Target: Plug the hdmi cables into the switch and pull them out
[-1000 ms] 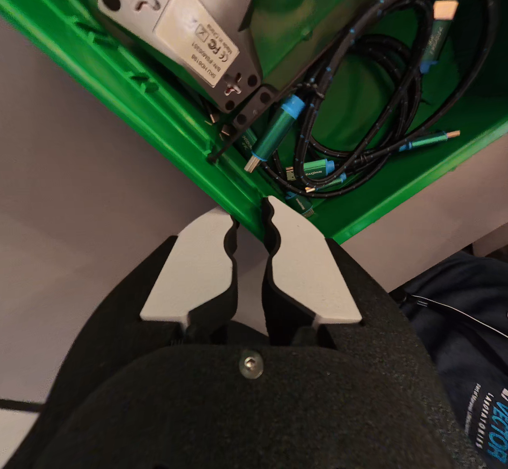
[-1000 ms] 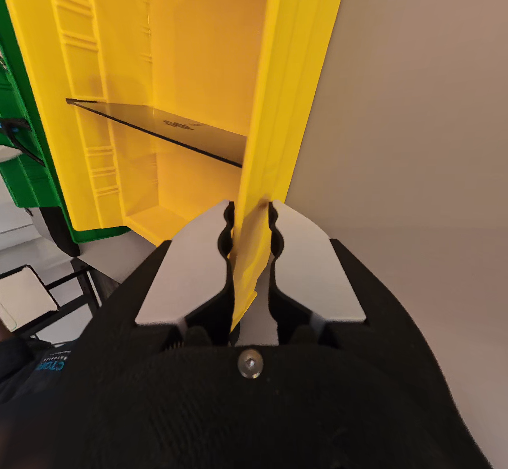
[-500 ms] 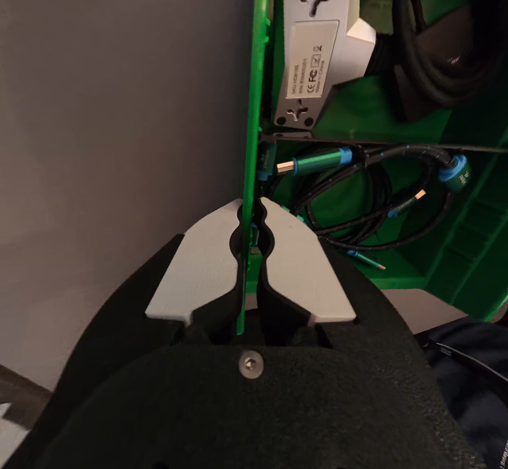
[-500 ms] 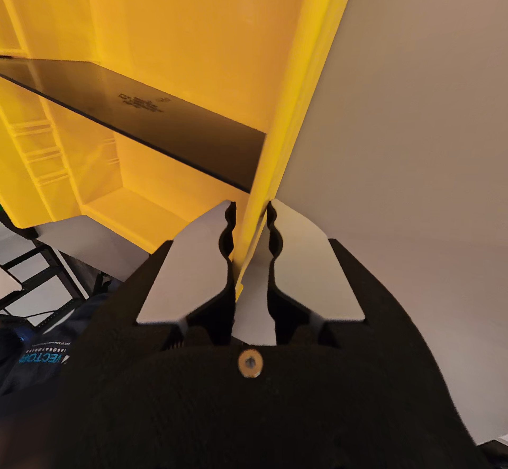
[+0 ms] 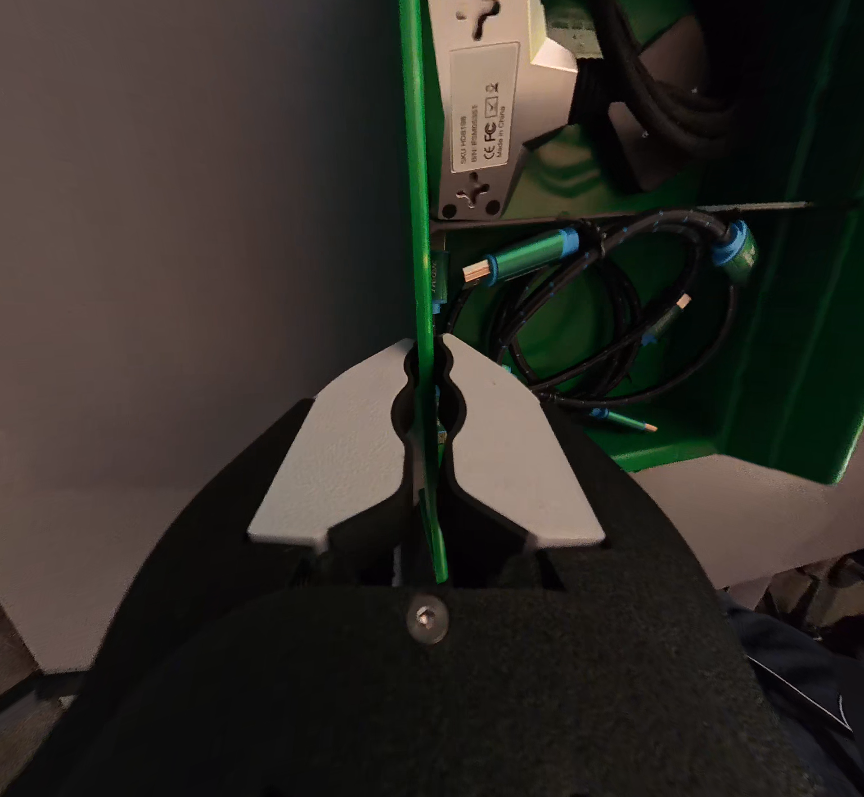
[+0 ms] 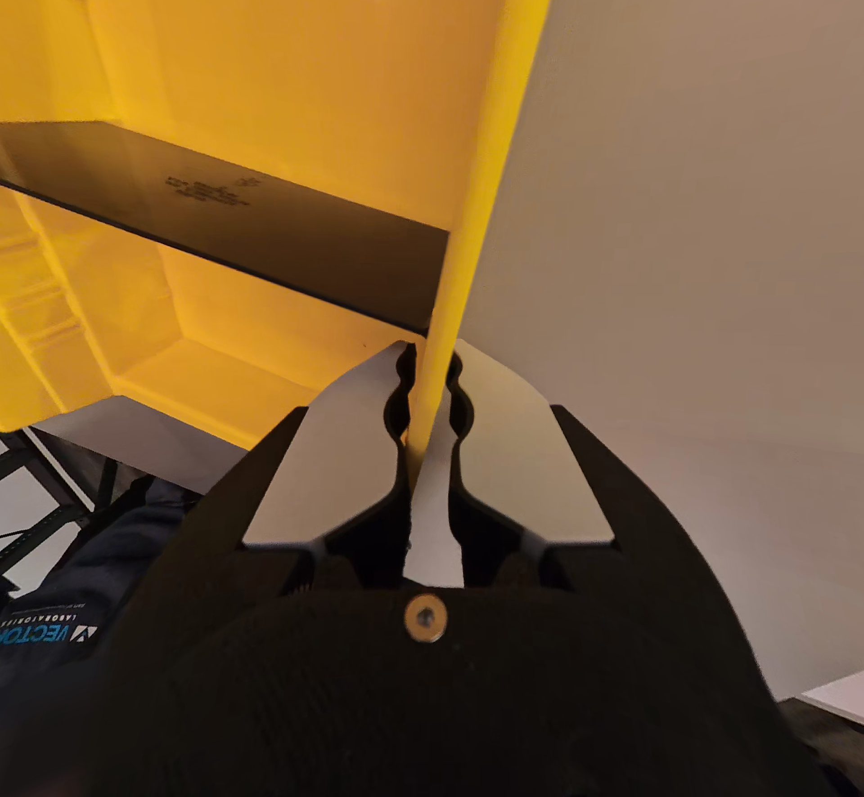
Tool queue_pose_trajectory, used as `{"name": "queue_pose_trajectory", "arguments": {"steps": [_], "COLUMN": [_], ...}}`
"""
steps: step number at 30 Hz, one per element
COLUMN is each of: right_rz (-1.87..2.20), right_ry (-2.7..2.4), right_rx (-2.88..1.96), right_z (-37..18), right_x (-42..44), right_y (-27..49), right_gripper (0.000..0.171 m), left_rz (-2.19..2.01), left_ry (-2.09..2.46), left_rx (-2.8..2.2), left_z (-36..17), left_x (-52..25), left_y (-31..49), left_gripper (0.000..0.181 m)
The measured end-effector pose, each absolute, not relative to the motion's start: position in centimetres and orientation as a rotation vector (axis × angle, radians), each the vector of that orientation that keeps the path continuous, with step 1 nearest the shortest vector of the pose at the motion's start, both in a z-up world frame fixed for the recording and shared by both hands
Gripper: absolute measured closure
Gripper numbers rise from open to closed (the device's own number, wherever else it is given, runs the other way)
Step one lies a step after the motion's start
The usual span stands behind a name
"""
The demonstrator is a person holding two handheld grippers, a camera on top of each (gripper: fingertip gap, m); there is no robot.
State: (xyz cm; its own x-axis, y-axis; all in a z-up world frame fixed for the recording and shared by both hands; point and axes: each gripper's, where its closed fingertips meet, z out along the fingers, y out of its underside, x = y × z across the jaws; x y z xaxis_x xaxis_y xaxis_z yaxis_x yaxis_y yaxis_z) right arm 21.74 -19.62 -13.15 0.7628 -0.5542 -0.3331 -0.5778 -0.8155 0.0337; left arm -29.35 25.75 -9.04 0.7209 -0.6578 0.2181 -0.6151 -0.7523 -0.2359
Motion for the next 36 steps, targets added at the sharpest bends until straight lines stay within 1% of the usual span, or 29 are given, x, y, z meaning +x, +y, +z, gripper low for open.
{"name": "queue_pose_trajectory", "arguments": {"steps": [5, 14, 17, 24, 31, 35, 36], "right_rz": [0.484, 0.497, 0.451, 0.536, 0.522, 0.609, 0.633], "right_ry": [0.895, 1.083, 1.155, 1.182, 1.188, 1.183, 1.194], "right_rx": [-2.84, -2.78, -2.756, -2.69, -2.696, -2.612, -2.57], "right_z": [-13.1, -13.3, -13.2, -13.1, -13.1, -12.8, -12.5], "right_x": [23.2, 24.1, 24.9, 24.8, 24.9, 24.8, 25.0], "right_y": [-19.5, -22.1, -23.5, -23.7, -24.1, -23.7, -23.6], "right_gripper": [0.16, 0.164, 0.162, 0.156, 0.156, 0.147, 0.148], "left_rz": [-0.469, -0.467, -0.478, -0.505, -0.476, -0.472, -0.471], "left_ry": [0.991, 0.977, 0.96, 0.922, 0.953, 0.961, 0.968], "left_rx": [-2.774, -2.774, -2.762, -2.739, -2.709, -2.666, -2.649], "left_z": [-9.0, -9.0, -9.0, -9.0, -9.0, -9.0, -9.0], "left_x": [-30.5, -31.1, -31.3, -31.8, -32.0, -32.0, -32.0], "left_y": [25.8, 26.1, 26.4, 27.0, 27.3, 27.5, 27.4], "left_gripper": [0.176, 0.177, 0.177, 0.176, 0.176, 0.176, 0.176]}}
